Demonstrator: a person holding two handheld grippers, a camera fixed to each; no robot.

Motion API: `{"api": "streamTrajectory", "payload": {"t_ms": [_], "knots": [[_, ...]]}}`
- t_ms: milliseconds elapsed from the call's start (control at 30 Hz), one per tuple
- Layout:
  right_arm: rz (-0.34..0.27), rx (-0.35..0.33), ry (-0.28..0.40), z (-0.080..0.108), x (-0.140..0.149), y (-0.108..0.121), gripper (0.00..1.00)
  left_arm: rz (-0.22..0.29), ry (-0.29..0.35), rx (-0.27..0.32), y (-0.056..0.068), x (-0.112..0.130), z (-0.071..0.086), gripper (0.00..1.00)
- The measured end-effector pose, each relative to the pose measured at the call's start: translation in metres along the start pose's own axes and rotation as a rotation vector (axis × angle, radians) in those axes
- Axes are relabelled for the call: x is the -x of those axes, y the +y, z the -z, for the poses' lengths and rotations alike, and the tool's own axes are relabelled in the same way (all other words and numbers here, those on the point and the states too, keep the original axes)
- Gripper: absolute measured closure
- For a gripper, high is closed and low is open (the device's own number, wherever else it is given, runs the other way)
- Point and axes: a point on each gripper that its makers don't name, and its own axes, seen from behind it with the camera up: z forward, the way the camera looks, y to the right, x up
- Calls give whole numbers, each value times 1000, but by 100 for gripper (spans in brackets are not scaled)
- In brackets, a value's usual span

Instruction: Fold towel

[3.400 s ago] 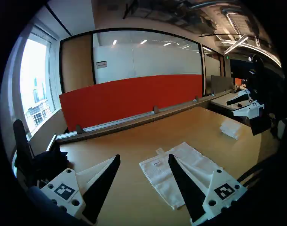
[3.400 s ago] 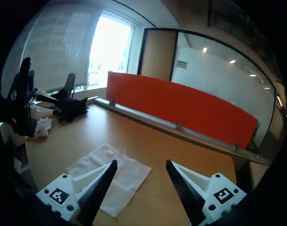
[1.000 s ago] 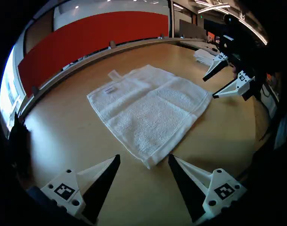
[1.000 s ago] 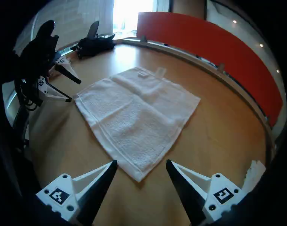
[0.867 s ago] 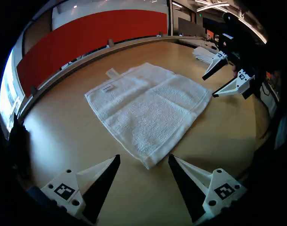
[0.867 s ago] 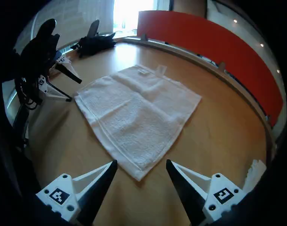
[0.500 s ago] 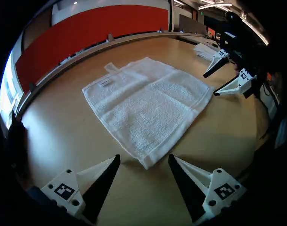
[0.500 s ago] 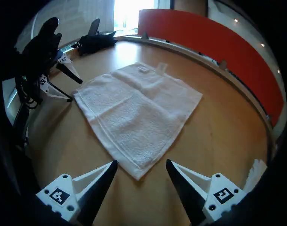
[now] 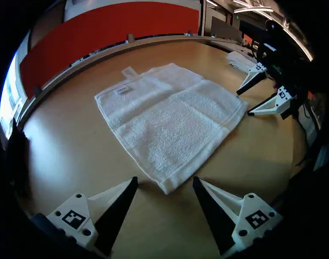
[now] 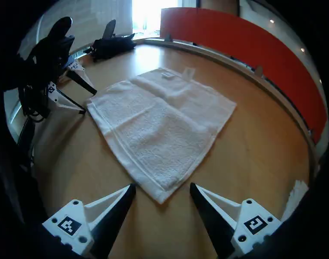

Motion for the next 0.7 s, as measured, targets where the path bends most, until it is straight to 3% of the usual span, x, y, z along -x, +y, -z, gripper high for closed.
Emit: {"api": "streamTrajectory", "payload": {"t_ms": [367, 700], "knots": [[-18, -17, 10, -1, 1, -2, 15, 15, -9, -15, 1, 0, 0, 10], [-21, -19, 12, -2, 0, -3, 35, 17, -28, -15, 6, 0, 1, 24]]}}
